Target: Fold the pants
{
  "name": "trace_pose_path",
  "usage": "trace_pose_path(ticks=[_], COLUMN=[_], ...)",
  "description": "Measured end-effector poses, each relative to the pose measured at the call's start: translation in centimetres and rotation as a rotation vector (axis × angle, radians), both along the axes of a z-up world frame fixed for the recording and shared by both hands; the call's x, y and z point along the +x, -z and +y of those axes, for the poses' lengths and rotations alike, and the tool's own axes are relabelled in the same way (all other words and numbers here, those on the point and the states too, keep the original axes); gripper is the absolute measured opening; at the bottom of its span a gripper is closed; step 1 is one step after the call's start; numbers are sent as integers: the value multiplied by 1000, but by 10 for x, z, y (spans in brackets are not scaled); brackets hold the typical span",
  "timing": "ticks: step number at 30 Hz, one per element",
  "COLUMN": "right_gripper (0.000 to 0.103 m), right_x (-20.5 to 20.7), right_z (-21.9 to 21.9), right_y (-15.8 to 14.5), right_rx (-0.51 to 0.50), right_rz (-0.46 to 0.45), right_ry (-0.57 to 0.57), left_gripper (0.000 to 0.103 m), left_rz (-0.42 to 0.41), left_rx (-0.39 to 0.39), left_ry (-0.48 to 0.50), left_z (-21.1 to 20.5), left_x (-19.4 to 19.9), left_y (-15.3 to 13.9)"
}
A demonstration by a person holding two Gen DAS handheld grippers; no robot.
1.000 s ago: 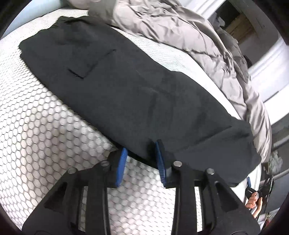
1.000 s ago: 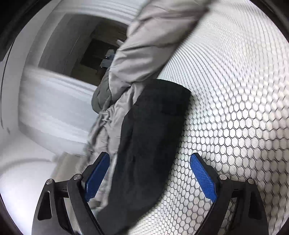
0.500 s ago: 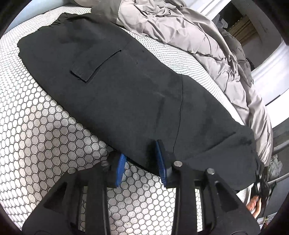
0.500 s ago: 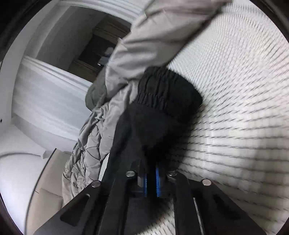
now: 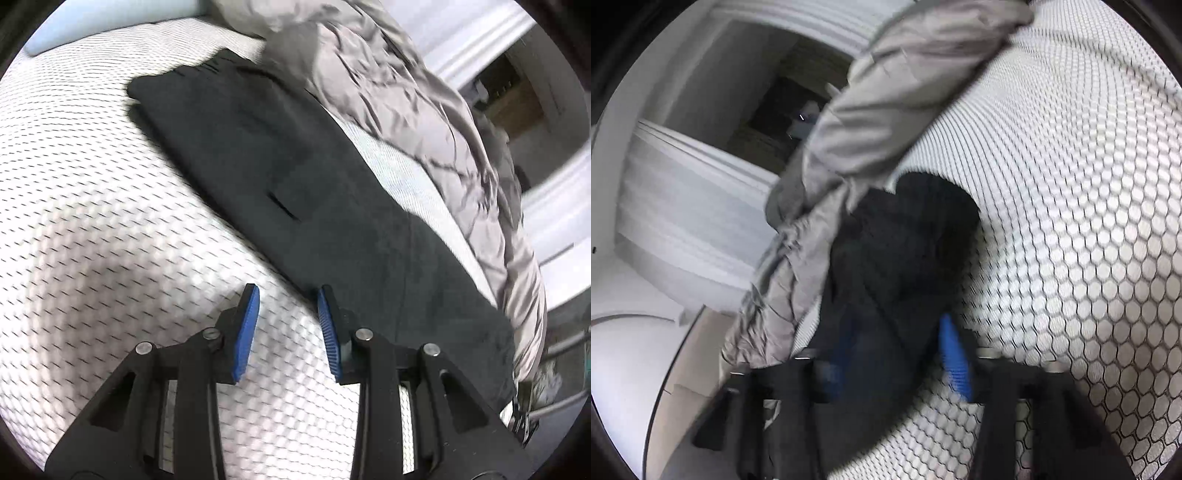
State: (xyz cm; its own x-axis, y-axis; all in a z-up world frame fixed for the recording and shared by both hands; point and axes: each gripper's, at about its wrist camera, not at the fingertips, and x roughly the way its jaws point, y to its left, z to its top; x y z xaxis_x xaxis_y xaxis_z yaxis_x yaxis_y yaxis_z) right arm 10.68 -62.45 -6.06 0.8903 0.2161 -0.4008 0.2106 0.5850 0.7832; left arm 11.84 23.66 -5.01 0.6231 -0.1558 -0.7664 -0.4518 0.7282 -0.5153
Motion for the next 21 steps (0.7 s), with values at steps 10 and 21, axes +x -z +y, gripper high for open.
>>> trace_pose_path(ticks=[10,21], right_gripper=[58,46], right_x=[28,65], right_z=[10,23], right_y=[3,15], right_rx=[-10,-80], right_rz=[56,90], right_ry=[-15,-66], left_gripper=[31,11], left_rz=[-87,-158], left_rx=[-136,-208], left_ry=[-58,-146], left_z=[43,35], left_x=[19,71], left_y=[28,41])
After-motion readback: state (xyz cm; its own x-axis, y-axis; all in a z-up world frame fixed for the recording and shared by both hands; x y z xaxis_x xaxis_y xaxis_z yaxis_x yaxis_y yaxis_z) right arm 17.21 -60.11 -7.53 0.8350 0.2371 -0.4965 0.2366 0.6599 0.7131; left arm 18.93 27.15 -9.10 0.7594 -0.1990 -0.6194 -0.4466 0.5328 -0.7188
